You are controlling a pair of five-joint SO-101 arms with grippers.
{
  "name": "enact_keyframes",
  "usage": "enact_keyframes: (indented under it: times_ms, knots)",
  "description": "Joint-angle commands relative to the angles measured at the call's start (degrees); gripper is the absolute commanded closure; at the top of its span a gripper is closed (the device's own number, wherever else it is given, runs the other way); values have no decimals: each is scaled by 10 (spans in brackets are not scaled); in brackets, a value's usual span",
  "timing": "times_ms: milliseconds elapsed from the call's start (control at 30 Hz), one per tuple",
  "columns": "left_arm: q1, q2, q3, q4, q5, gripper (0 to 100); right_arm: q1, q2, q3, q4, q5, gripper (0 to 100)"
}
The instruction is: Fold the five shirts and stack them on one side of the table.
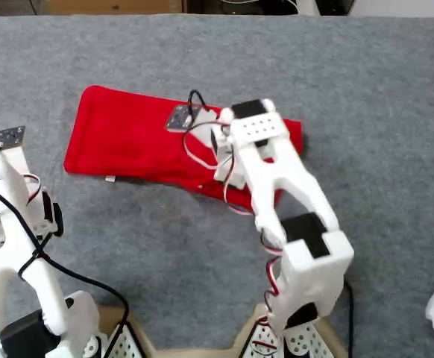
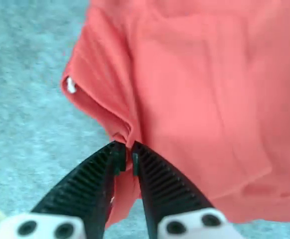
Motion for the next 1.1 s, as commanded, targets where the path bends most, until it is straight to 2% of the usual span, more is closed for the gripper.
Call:
enact_keyframes:
  times_ms: [0,233,467,833,1067]
  knots:
    - [-4,-19,-31,11,-4,875,20,38,-131,40,14,993]
    - [-5,-19,-30,9,-4,876,26,167,-353,116,17,993]
    - [-6,-19,-30,9,-4,876,27,262,-515,172,24,993]
    - [-5,-19,-31,9,-4,878,32,309,-553,172,25,981]
    - [-6,-19,-31,11,-4,878,52,322,-554,160,38,743]
